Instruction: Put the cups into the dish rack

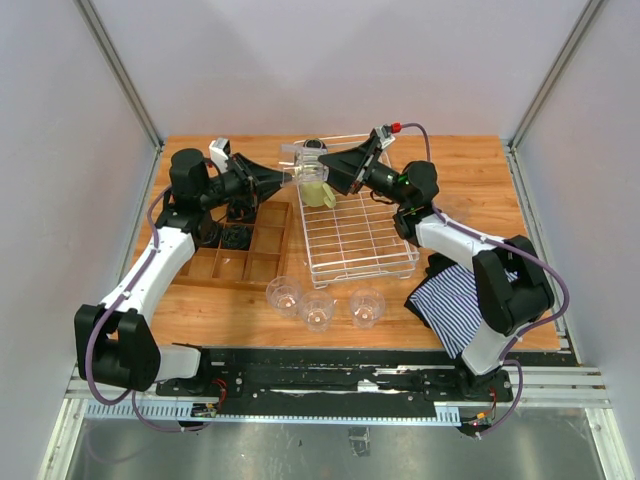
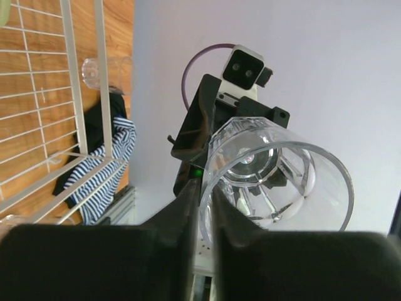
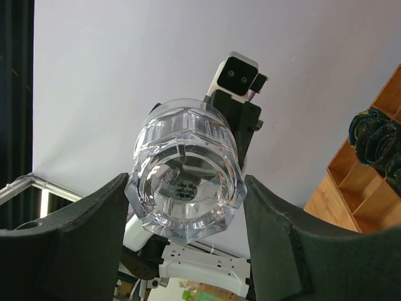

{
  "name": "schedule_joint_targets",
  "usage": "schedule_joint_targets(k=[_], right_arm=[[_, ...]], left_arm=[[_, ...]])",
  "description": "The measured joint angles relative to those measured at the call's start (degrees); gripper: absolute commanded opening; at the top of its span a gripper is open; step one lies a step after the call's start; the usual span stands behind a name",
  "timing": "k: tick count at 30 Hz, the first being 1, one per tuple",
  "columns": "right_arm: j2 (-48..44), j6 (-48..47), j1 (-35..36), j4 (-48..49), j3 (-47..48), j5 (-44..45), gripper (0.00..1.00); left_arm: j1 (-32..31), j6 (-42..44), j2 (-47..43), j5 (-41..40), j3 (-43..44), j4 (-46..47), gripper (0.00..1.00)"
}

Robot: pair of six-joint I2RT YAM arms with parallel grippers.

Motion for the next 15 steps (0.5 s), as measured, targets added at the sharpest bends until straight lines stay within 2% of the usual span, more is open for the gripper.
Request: schedule_joint_targets(k=[2,4,11,15], right_arm=[[0.0,-0.1,0.0,-0.1,0.0,0.0,0.23],[0.0,-0.6,0.0,-1.0,0.0,-0.1,0.22],[0.0,-6.4,-2.8,-9.7,3.0,-2.1,0.21],[-0.3,-13.4,-5.9,-19.0,6.9,-3.0,0.20]], left_arm=[[0.0,0.7,0.0,-0.2,0.1,-0.6,0.43],[0.0,2.4,0.0,-0.9,0.4,-2.4,0.50],[0.6,9.7,0.6,-4.3,3.3,-11.2,0.55],[2.4,14.2,0.9,-7.3,4.3,-17.4,0.55]])
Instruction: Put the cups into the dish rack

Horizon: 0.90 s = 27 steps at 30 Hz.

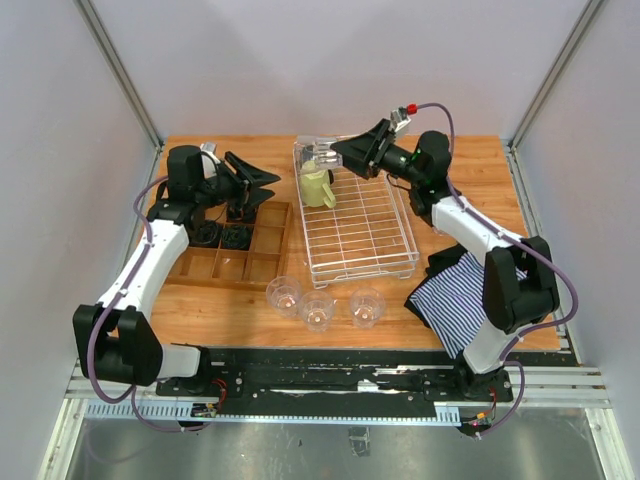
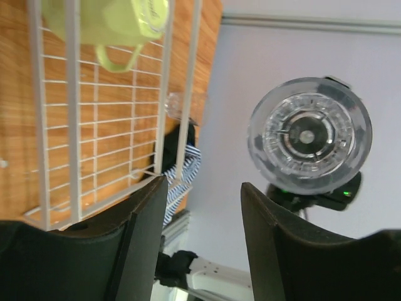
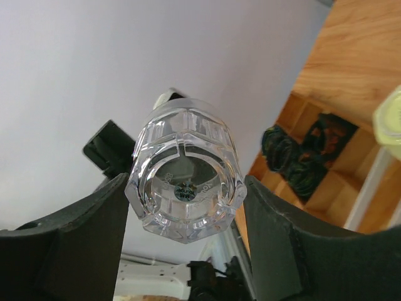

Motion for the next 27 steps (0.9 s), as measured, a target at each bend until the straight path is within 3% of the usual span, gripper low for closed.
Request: schedule_joint_targets(k=[12,27], right_arm=[[0.5,-34.5,-1.9,-42.4,19.2,6.3,0.17],[15.9,-54.8,-1.9,-68.3,41.8,23.0,0.14]], left_arm=[[2.8,10.3,3.1,-5.1,2.3,-10.7,0.55],[4.7,15.2,10.0,-5.5,6.8,-13.8,0.55]])
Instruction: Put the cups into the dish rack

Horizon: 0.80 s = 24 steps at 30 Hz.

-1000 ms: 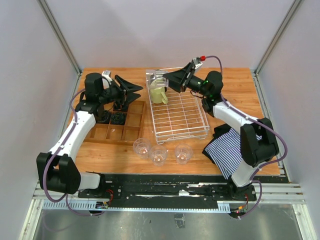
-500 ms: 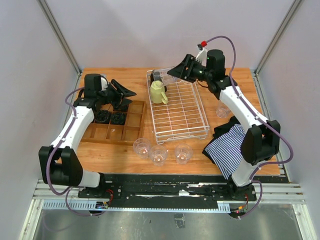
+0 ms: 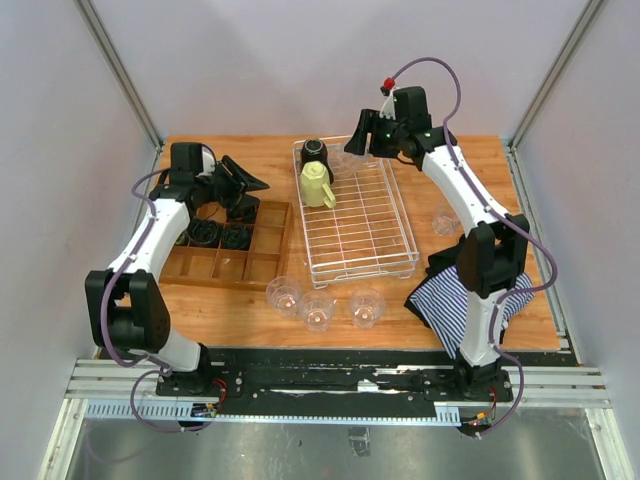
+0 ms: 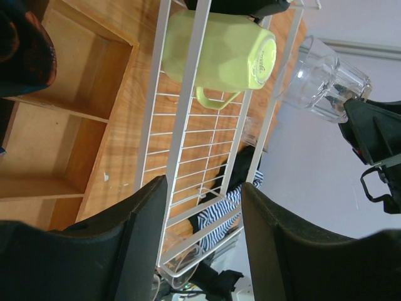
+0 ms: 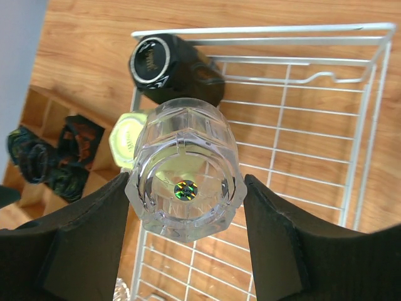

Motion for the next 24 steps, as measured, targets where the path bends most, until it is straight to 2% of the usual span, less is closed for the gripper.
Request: schedule_joint_targets(k=[16,24], right_arm=[[15.6,-9.0,0.0,-18.0,22.7,10.7,0.13],[19.3,-12.0,0.1,-23.9,27.1,13.1,0.13]], left_arm=[[1.1,1.4,4.6,0.0,1.9,-0.7,0.54],[1.2,1.9,5.9,0.2,3.0,-0.9,0.54]])
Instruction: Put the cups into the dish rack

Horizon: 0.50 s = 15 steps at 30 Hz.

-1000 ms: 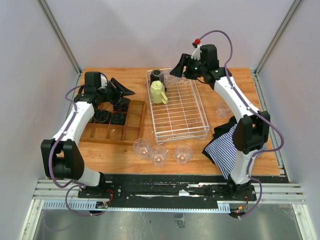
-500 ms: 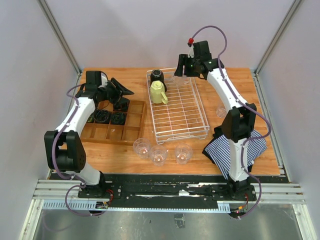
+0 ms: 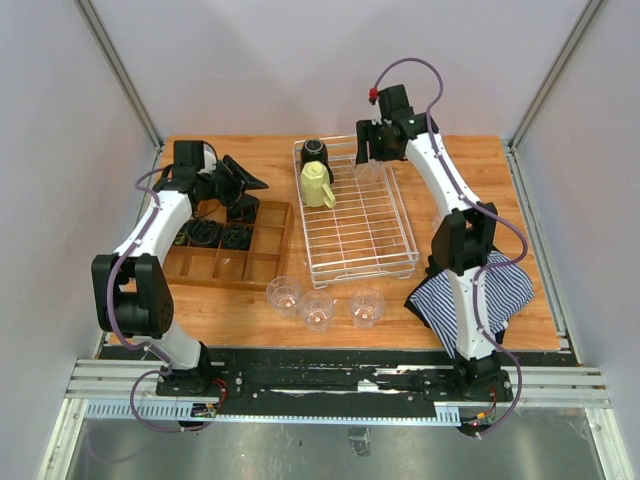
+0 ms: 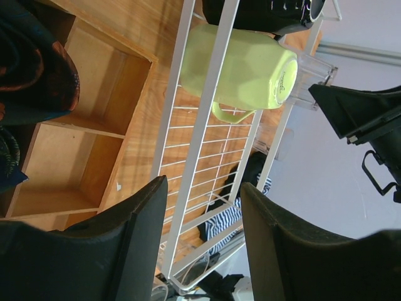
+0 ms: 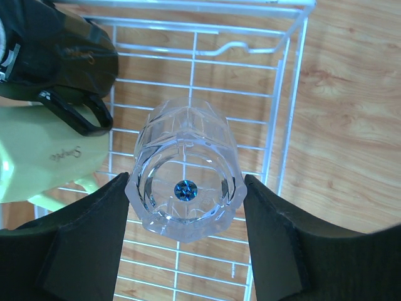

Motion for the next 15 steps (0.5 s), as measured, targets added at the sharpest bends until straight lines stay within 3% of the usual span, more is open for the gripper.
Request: schedule_joint_targets(k=[15], right_arm=[[2.8,-7.4,3.7,-5.1,2.8,6.0,0.17]], left_arm=[[0.0,0.4,0.5,0.1,0.4,-0.2,0.54]])
